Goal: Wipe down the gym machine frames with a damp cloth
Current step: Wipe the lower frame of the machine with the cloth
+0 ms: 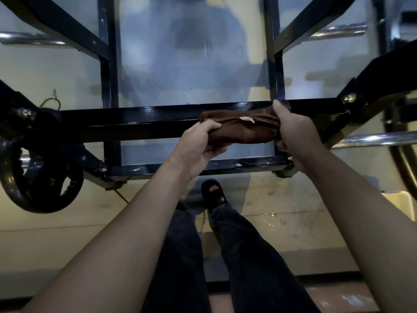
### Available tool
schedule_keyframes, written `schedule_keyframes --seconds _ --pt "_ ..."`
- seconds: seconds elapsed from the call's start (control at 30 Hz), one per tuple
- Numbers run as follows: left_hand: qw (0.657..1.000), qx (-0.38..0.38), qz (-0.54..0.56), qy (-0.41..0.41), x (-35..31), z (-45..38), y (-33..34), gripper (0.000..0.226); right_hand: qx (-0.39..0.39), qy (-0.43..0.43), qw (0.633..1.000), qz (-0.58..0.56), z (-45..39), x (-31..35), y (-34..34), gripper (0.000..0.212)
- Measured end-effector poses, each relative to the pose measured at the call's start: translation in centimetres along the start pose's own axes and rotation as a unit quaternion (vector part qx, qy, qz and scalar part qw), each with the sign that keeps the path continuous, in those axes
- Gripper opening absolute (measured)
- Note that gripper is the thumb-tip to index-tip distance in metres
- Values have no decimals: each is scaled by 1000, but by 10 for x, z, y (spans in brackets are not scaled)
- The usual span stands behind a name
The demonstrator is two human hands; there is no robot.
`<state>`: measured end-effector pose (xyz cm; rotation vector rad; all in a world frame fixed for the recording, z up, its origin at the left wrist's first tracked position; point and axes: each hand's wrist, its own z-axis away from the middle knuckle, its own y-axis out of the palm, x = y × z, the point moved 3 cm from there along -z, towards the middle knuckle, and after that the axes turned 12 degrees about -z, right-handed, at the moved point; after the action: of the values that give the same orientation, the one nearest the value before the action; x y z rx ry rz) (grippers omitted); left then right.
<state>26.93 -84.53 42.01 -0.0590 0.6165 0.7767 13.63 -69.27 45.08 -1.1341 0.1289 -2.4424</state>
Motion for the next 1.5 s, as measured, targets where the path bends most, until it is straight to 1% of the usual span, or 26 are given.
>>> schedule_keyframes --seconds 0.07,0.1,0.13,0.23,0.3,0.33,0.4,0.47,0.53,0.63,0.73,0.8,0.83,0.87,0.9,0.97,1.0,1.03,1.07,1.13,1.2,1.27,1.33,1.4,1.47,1.5 --pt "1000 -1 -7 4 -3 0 -1 11 28 49 998 2 -5 3 2 56" --pt "1000 -2 -14 10 -6 0 -2 12 48 54 997 20 -7 4 2 61" --pt "1000 0 -24 17 -9 0 -3 13 54 33 997 51 -9 5 1 63" --pt "996 -8 -78 33 -22 -3 -5 12 52 -107 987 104 -5 17 2 58" --pt "991 -10 -130 44 -34 -4 -4 8 133 -156 974 91 5 27 14 50" --pt "986 -1 -158 51 -40 -4 -3 6 188 -151 966 89 9 30 23 48" --pt "978 20 -200 62 -52 -5 -3 14 284 -112 946 107 14 30 36 43" --pt "976 29 -206 63 -61 -8 -5 15 322 -97 933 131 16 27 43 31" --pt "980 17 -188 57 -67 -11 -12 17 296 -116 941 114 13 25 46 27" --pt "985 8 -162 55 -64 -17 -19 14 211 -167 956 115 8 20 47 24" --pt "987 -32 -144 67 -52 -21 -22 10 194 -155 965 87 5 9 49 21" --pt "982 -70 -148 97 -44 -24 -24 8 168 -168 969 73 3 5 49 19" --pt "971 -109 -172 123 -41 -24 -28 6 135 -192 969 78 2 6 48 19" --pt "950 -163 -218 156 -38 -24 -34 3 85 -225 966 98 2 8 46 22" --pt "916 -215 -280 190 -37 -23 -41 5 28 -264 955 130 1 10 44 28" --pt "820 -290 -432 239 -34 -19 -53 16 -48 -340 911 229 2 10 45 41" --pt "771 -310 -495 253 -33 -19 -59 23 -47 -359 886 290 2 7 52 46" --pt "733 -319 -541 262 -31 -19 -63 29 -25 -363 862 354 3 1 62 50" --pt "706 -318 -575 266 -28 -21 -68 36 7 -361 839 408 4 -9 73 55" --pt "670 -305 -623 265 -26 -23 -74 47 41 -362 804 469 5 -23 88 62" --pt "646 -279 -665 252 -25 -25 -78 54 1 -391 781 487 3 -24 91 63" --pt "621 -262 -696 250 -27 -26 -81 58 -26 -416 779 468 -6 -20 90 60" --pt "597 -257 -715 256 -29 -25 -82 57 1 -433 776 459 -15 -23 94 62" --pt "585 -252 -725 261 -31 -26 -85 57 24 -446 749 489 -20 -33 100 71" --pt "571 -259 -736 255 -29 -29 -93 70 22 -430 740 517 -21 -40 112 78" --pt "554 -267 -751 241 -29 -29 -100 82 23 -419 738 528 -19 -39 123 82"
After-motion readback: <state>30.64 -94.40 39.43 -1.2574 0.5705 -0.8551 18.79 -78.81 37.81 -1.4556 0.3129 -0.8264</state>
